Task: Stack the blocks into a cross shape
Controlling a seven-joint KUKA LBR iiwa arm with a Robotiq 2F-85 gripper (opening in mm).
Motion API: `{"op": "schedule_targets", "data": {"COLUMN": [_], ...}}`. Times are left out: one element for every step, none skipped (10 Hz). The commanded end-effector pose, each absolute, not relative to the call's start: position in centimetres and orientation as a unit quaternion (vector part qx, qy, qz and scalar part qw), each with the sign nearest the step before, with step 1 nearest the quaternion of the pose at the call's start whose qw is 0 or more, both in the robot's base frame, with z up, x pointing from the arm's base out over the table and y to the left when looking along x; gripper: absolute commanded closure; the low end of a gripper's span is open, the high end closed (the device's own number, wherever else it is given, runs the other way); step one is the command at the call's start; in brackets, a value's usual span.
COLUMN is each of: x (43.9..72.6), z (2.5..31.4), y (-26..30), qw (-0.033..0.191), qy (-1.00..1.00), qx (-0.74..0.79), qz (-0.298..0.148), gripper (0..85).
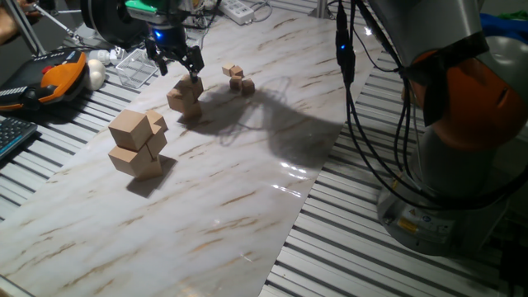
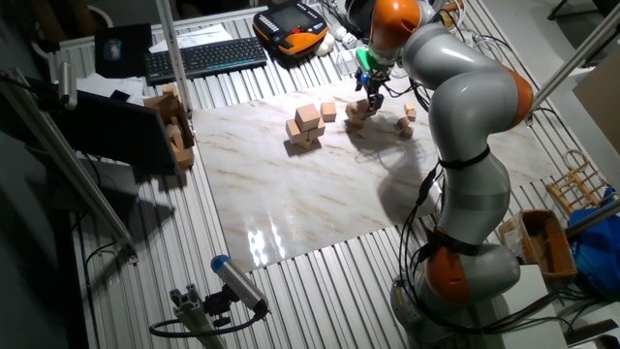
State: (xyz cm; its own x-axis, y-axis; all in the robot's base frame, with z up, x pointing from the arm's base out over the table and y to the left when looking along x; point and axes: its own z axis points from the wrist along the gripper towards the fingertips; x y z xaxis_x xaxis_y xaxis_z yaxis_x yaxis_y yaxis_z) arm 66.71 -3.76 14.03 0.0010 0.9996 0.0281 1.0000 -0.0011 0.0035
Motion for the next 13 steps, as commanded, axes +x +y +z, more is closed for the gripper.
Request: {"op": "schedule_targets", "data": {"x": [66.5,66.3,66.3,66.2,66.3,66.3,66.2,66.2,66.2,66.2,66.4,66.5,66.7], "z": [14.3,14.3,14.1,14.0,14.0,14.0,14.0,14.2,14.3,14.7,15.1,15.4,15.6], "y": [-3.3,-3.1,-3.0,-2.9,-3.0,-3.0,-3.0,-3.0,-3.0,-3.2,-3.5,-3.8,-4.1], "qw": [0.009,0.006,0.005,0.004,0.003,0.002,0.000,-0.001,-0.001,0.000,-0.001,-0.001,-0.003], "qy": [-0.702,-0.698,-0.693,-0.692,-0.692,-0.695,-0.698,-0.703,-0.710,-0.715,-0.717,-0.719,-0.719], "qx": [-0.712,-0.715,-0.721,-0.722,-0.721,-0.719,-0.716,-0.711,-0.704,-0.699,-0.697,-0.695,-0.695], "qz": [-0.011,-0.015,-0.018,-0.019,-0.017,-0.015,-0.013,-0.011,-0.011,-0.012,-0.009,-0.007,-0.005], "gripper": [0.0,0.0,0.0,0.0,0.0,17.0,17.0,17.0,34.0,85.0,85.0,85.0,85.0]}}
